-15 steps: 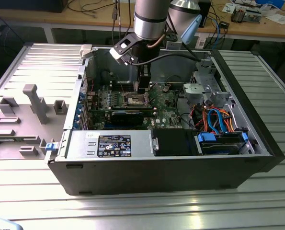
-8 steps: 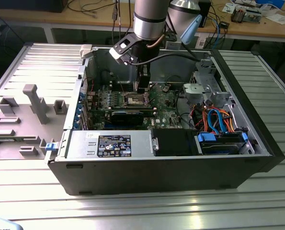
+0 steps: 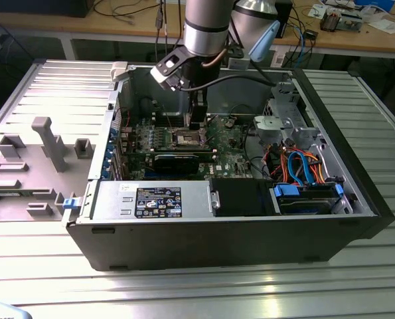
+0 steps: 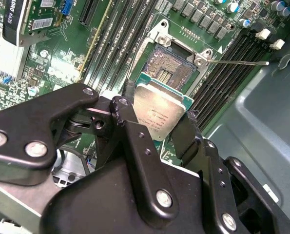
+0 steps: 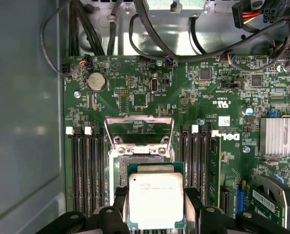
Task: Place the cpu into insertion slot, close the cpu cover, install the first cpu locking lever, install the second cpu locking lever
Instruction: 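Place the cpu into insertion slot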
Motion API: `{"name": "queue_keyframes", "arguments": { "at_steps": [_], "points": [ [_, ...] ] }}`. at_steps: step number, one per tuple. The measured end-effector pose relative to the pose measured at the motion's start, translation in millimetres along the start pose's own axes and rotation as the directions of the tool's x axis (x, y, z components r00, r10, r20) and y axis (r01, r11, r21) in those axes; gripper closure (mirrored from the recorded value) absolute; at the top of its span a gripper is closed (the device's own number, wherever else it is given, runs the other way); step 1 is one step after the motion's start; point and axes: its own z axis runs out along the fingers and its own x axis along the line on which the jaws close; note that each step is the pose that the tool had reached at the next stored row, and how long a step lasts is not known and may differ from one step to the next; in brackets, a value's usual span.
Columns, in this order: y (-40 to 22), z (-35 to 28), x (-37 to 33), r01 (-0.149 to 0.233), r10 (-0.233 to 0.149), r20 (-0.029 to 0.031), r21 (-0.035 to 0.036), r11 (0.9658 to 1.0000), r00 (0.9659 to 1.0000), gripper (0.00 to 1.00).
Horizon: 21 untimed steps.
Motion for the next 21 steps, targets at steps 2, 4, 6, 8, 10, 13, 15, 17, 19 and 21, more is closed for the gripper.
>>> {"name": "queue_keyframes", "arguments": {
  "at_steps": [2,4,6,8,10,13,15,17,19,21],
  "points": [
    [-0.3,0.4,0.0,0.0,0.0,0.0,0.0,1.0,1.0,0.45],
    [-0.7,0.8,0.0,0.0,0.0,0.0,0.0,1.0,1.0,0.45],
    [-0.8,1.1,0.0,0.0,0.0,0.0,0.0,1.0,1.0,0.45],
    [-0.9,1.4,0.0,0.0,0.0,0.0,0.0,1.0,1.0,0.45],
    [-1.0,1.8,0.0,0.0,0.0,0.0,0.0,1.0,1.0,0.45],
    [-1.2,2.5,0.1,0.0,0.0,-0.0001,0.0,1.0,1.0,0.45],
    [-1.3,2.9,0.0,0.0,0.0,0.0,0.0,1.0,1.0,0.45],
    [-1.4,3.2,0.0,0.0,0.0,0.0,0.0,1.0,1.0,0.45],
    [-1.5,3.5,0.0,0.0,0.0,-0.0001,0.0,1.0,1.0,0.45],
    [-1.5,3.7,0.0,0.0,0.0,0.0,0.0,1.0,1.0,0.45]
  ]
}}
